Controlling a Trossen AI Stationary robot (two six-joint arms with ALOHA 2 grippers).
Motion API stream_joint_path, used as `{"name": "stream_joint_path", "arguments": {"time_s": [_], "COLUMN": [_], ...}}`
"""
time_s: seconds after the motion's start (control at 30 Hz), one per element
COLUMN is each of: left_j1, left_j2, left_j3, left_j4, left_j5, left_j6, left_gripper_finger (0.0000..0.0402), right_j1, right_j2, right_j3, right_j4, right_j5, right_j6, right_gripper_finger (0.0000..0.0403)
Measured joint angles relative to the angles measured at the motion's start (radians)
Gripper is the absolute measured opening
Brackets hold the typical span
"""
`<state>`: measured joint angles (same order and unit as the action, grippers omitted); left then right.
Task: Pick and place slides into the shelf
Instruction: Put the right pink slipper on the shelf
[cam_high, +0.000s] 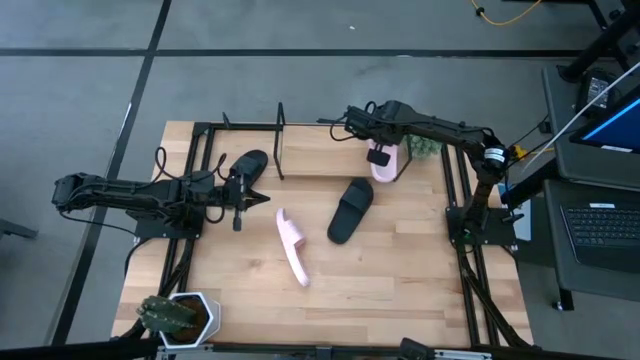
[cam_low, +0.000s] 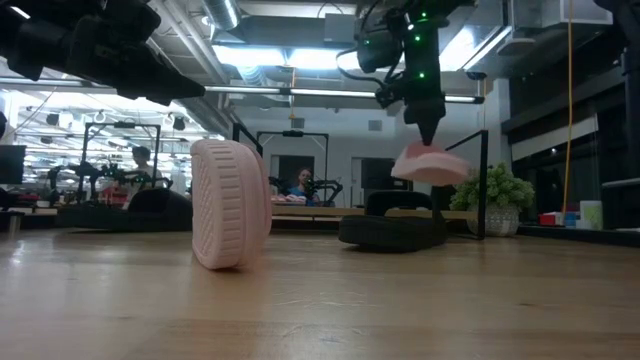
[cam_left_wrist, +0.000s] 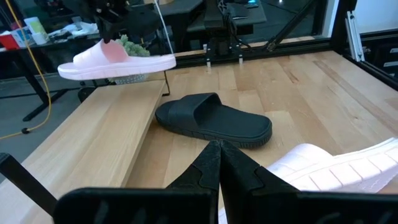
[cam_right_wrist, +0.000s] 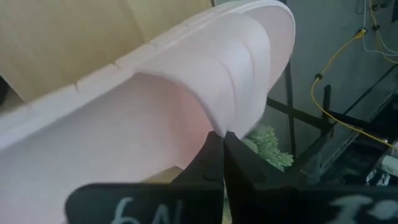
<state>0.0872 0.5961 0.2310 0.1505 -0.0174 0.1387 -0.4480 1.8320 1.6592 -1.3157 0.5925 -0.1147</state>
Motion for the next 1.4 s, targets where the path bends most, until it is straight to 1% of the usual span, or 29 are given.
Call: {"name": "stream_joint_path", "arguments": {"time_s": [0.77, 1.0, 1.4], "left_j1": [0.000, 0.000, 0.000], "left_j2": [0.000, 0.000, 0.000], "left_j3": [0.000, 0.000, 0.000], "left_j4": [-0.008, -0.009, -0.009], "left_j5": [0.000, 0.000, 0.000], "left_j6": [0.001, 0.002, 0.001], "left_gripper_finger": [0.0000, 0.0000, 0.0000], "right_j1": [0.000, 0.000, -0.006], "right_j2": [0.003, 0.005, 0.006], "right_j3": [-0.001, -0.076, -0.095], "right_j4": [0.046, 0.080, 0.080], "right_j5": [0.001, 0.013, 0.017], "right_j6": [0.040, 0.026, 0.027], "right_gripper_finger": [0.0000, 0.0000, 0.0000]}}
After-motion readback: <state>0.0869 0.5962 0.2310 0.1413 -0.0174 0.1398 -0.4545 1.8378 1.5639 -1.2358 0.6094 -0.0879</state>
